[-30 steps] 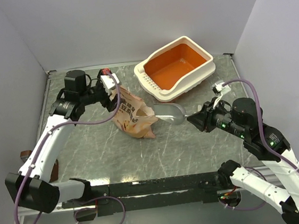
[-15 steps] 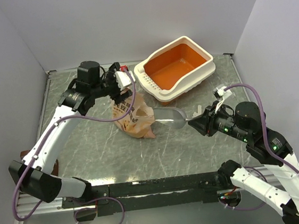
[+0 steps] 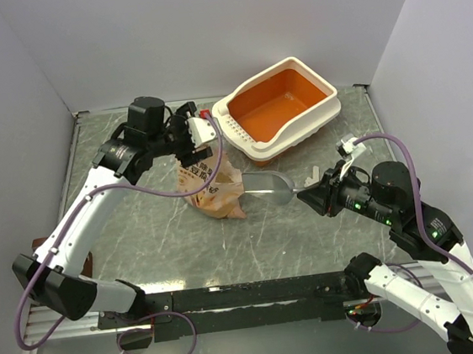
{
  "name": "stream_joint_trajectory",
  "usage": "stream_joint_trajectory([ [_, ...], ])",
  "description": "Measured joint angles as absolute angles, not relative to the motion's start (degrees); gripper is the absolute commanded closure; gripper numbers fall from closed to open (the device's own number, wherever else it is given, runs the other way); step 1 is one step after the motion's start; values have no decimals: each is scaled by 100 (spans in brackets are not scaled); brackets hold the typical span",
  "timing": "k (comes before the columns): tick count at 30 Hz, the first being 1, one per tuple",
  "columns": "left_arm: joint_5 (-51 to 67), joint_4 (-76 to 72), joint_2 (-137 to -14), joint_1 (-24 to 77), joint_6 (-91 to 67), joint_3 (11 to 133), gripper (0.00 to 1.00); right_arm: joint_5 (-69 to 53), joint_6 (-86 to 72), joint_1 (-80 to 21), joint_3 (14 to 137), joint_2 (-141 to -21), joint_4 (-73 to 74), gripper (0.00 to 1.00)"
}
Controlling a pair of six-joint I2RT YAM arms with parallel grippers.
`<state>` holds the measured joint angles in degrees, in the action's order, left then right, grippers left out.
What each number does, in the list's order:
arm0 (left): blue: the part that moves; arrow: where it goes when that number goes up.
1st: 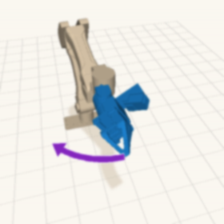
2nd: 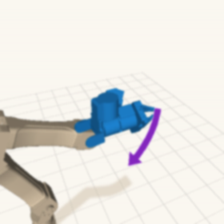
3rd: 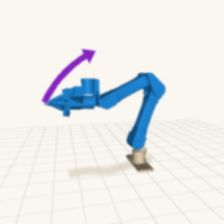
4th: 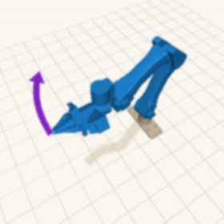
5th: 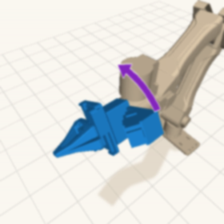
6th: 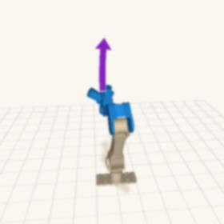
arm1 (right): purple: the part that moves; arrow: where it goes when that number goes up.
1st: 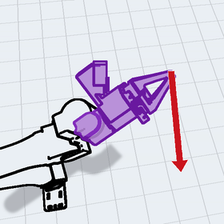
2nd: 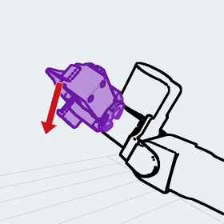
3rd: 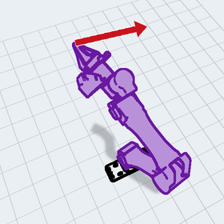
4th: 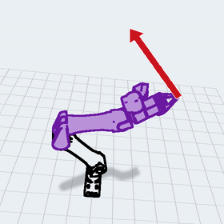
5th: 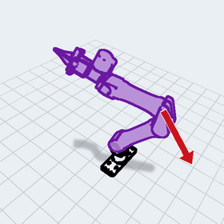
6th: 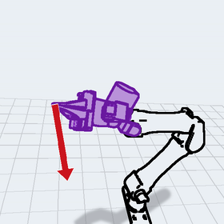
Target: Fill the litter box with clean litter
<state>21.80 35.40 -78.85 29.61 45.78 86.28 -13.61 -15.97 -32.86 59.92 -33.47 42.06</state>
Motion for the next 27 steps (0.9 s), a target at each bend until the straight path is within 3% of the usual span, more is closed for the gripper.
stream_joint_trajectory([
  [14,2193,3909,-8562,2792,4893,8877,19,-1466,-1570,-3288,5946,-3321,4209,100],
  [20,2287,4152,-8722,2790,4910,9019,25,-1466,-1535,-3288,5867,-3317,4217,100],
  [21,2305,4191,-8731,2790,4910,9045,28,-1463,-1531,-3288,5867,-3317,4219,100],
  [24,2327,4287,-8748,2788,4877,9080,49,-1463,-1531,-3288,5867,-3317,4217,100],
  [25,2329,4305,-8748,2788,4882,9080,72,-1463,-1531,-3288,5867,-3317,4217,100],
  [27,2329,4362,-8753,2790,4823,9080,95,-1466,-1531,-3288,5867,-3317,4217,100],
])
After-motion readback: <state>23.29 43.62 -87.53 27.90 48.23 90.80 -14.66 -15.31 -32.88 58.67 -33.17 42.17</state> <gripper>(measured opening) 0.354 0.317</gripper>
